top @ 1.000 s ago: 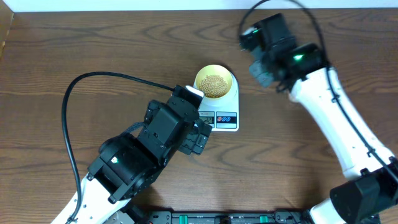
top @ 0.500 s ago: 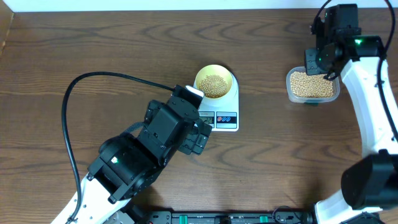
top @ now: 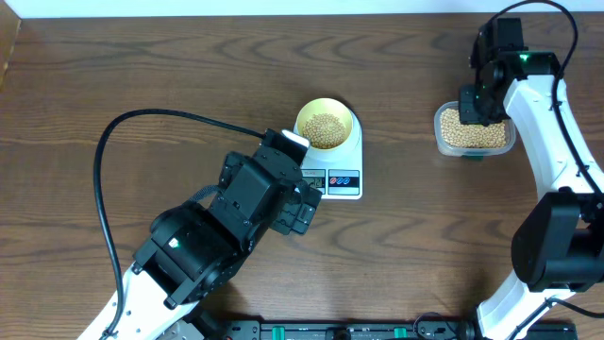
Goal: Scoop item into bowl and weigh 50g on scale
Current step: 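Move the empty scoop with the right gripper back over the tub, then dip the scoop into the soybeans with the right gripper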
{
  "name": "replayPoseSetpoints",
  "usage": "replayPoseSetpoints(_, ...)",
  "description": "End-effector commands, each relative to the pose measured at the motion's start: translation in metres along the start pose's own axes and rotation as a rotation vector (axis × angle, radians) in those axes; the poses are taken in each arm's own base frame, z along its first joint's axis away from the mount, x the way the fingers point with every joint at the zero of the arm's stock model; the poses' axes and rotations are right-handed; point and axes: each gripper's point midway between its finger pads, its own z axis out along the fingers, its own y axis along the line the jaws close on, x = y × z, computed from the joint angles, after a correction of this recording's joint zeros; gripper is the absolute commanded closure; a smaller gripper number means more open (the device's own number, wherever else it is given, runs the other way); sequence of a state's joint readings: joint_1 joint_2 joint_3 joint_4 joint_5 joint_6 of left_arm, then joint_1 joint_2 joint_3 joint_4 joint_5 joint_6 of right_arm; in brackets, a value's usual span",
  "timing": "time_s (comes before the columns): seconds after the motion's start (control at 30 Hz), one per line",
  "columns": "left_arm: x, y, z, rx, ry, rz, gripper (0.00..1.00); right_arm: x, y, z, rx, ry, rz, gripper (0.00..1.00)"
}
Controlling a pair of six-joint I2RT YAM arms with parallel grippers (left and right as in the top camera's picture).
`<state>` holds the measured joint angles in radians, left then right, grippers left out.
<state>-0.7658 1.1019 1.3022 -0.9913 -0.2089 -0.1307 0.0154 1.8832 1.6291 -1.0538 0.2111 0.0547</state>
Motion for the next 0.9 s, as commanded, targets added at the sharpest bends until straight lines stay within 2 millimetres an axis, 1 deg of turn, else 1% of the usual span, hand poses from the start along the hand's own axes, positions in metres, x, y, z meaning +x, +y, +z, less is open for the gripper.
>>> replayPoseSetpoints(0.0,-0.001,0.002,-0.001,-0.011,-0.002,-0.005,0.02,0.007,-0.018,0.005,0.078,0.03,0.074,0.99)
replayPoseSetpoints(0.1,-0.001,0.002,-0.001,-0.011,-0.002,-0.005,0.02,0.011,-0.024,0.007,0.089,0.049,0.096,0.99)
replayPoseSetpoints(0.2,-0.001,0.002,-0.001,-0.011,-0.002,-0.004,0.02,0.017,-0.026,0.012,0.089,0.073,0.116,0.99)
replayPoseSetpoints(0.37,-0.001,0.002,-0.001,-0.011,-0.002,-0.004,0.02,0.036,-0.025,0.027,0.086,0.125,0.142,0.99)
replayPoseSetpoints(0.47,-0.001,0.002,-0.001,-0.011,-0.002,-0.004,0.02,0.047,-0.011,0.039,0.001,0.158,0.153,0.99)
replayPoseSetpoints(0.53,-0.001,0.002,-0.001,-0.011,-0.002,-0.005,0.02,0.052,0.001,0.041,-0.078,0.179,0.162,0.99)
replayPoseSetpoints(0.73,-0.001,0.002,-0.001,-0.011,-0.002,-0.005,0.02,0.052,0.024,0.038,-0.227,0.19,0.158,0.99)
replayPoseSetpoints(0.87,-0.001,0.002,-0.001,-0.011,-0.002,-0.004,0.02,0.053,0.03,0.035,-0.32,0.202,0.172,0.99)
